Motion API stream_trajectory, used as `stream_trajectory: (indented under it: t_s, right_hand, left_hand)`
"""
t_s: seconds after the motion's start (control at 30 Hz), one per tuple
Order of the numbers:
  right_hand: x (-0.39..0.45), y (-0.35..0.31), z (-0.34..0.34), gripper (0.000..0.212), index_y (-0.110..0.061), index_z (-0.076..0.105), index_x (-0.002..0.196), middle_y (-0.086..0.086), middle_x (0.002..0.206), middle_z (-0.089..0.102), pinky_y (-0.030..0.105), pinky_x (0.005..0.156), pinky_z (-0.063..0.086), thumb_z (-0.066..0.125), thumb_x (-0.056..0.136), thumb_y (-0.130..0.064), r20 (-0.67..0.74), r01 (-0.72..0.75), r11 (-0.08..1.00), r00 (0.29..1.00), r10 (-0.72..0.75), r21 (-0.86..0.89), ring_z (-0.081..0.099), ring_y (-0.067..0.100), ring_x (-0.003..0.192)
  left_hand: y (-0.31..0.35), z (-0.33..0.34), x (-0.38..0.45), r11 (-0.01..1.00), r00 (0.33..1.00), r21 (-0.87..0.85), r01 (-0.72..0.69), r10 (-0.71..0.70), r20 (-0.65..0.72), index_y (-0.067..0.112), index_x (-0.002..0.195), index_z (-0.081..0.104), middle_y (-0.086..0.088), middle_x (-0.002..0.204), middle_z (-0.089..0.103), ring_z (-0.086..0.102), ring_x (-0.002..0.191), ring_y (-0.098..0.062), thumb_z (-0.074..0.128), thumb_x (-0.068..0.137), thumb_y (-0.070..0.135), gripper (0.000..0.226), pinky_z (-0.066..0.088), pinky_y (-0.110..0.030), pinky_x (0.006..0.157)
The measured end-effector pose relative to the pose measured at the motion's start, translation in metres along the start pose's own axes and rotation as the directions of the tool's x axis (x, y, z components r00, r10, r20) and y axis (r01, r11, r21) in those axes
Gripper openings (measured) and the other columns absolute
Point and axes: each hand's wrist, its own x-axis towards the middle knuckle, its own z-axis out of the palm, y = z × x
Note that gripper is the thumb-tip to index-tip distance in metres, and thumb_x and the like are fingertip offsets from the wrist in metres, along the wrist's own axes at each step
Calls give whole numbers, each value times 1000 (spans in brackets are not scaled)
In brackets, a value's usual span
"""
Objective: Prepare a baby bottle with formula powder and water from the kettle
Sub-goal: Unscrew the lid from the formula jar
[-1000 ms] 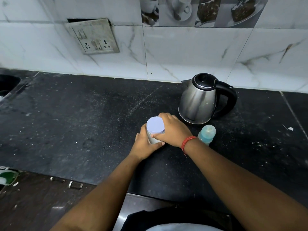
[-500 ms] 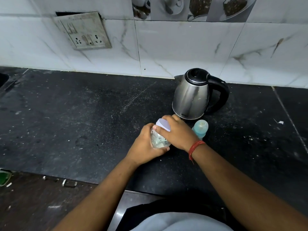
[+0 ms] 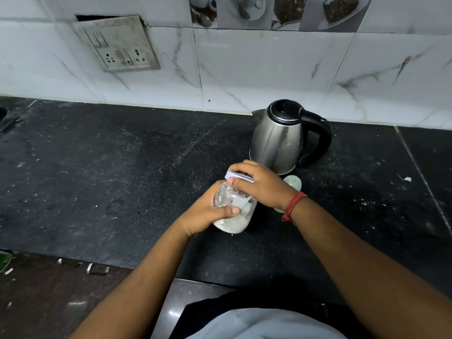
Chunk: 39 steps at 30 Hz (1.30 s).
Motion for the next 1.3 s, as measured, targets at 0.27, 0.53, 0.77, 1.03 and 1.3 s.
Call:
stream_trajectory:
  t_s: [0.27, 0.53, 0.77, 1.03, 1.3]
  right_hand:
    - [2, -7, -9, 44, -14, 64, 131, -2, 129, 63, 30, 106, 46, 57, 93, -36, 117, 75, 963, 987, -108, 258, 59, 11, 122]
    - [6, -8, -6, 43, -20, 58, 137, 5, 136, 59, 22, 102, 46, 55, 97, -35, -3, 85, 915, 996, -92, 394, 58, 11, 123]
    - [13, 12, 23, 52, -29, 49, 143, 2, 141, 51, 43, 108, 49, 67, 95, -40, -222, -73, 940, 963, 154, 334, 53, 13, 127]
    - [19, 51, 67, 83, -22, 33, 154, 5, 152, 35, 43, 116, 34, 74, 86, -45, -161, -291, 904, 954, 251, -314, 36, 30, 139]
    - [25, 66, 81, 85, -18, 35, 151, 6, 147, 36, 39, 110, 37, 77, 83, -47, -85, -241, 798, 968, 234, -552, 36, 30, 135]
  left_hand:
    - [12, -15, -3, 949, 965, -244, 200, -148, 215, 13, 139, 51, -4, 116, 76, 73, 105, -17, 95, 62, 52, 97, 59, -30, 89]
    - [3, -29, -5, 944, 985, -300, 133, -92, 146, 12, 143, 51, -6, 124, 74, 71, 113, -19, 98, 62, 44, 99, 57, -31, 95]
    - [-17, -45, 2, 1000, 973, -15, -6, 2, -231, 25, 146, 45, 0, 138, 66, 63, 129, -18, 94, 59, 30, 100, 54, -31, 99]
    - [-45, -66, 3, 995, 905, 97, 7, 35, -423, 43, 134, 48, 24, 125, 68, 63, 118, 3, 91, 60, 15, 90, 51, -16, 93]
    - [-54, -72, 0, 988, 912, 154, 23, 42, -408, 44, 138, 43, 18, 135, 60, 58, 120, 9, 90, 64, 16, 91, 46, -8, 95]
